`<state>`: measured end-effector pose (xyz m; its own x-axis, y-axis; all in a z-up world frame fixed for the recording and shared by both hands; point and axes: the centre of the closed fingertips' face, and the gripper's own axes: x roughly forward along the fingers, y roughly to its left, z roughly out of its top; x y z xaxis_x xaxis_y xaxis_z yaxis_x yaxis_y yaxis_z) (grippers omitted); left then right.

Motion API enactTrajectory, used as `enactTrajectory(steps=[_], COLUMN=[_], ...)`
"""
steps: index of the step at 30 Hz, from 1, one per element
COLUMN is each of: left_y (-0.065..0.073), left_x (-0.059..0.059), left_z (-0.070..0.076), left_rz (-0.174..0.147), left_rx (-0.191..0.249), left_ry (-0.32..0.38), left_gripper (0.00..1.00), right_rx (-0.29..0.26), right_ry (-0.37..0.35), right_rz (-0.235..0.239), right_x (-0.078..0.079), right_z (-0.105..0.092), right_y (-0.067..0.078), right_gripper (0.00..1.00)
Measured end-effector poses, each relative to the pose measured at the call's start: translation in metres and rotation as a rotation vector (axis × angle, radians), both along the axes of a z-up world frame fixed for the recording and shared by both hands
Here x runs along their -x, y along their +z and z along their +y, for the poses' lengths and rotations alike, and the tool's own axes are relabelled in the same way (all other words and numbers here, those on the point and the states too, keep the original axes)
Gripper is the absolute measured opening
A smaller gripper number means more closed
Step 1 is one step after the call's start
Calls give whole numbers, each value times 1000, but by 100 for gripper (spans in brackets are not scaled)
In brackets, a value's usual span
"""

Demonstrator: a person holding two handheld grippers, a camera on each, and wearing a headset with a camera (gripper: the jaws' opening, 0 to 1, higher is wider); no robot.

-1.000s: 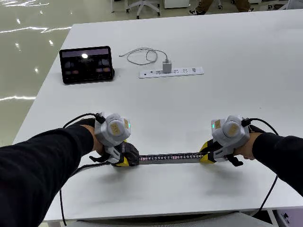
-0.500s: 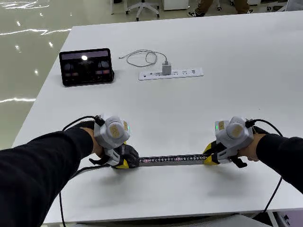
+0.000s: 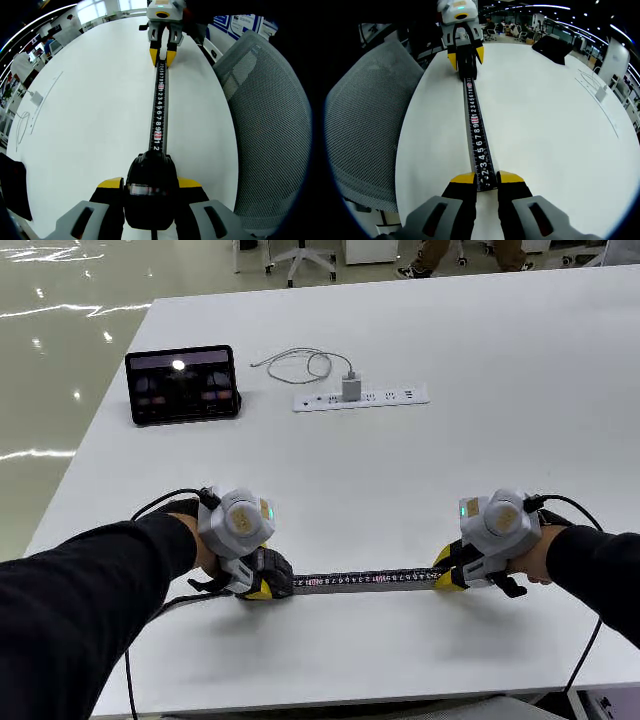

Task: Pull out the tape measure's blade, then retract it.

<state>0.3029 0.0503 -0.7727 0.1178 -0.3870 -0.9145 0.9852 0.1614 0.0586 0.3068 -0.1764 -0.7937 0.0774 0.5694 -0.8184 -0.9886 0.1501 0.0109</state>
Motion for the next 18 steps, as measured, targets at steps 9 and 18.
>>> enactTrajectory(steps=[9, 18], left_y=[0, 0], left_x=[0, 0], left_z=[0, -2], left_rz=[-1, 3], left_rx=[4, 10], left_ry=[0, 1], left_gripper=[34, 35], right_rx=[0, 68], right_ry=[-11, 38], right_rz=[17, 9], right_x=[1, 2], right_z=[1, 5], right_y=[-1, -1], right_gripper=[11, 13])
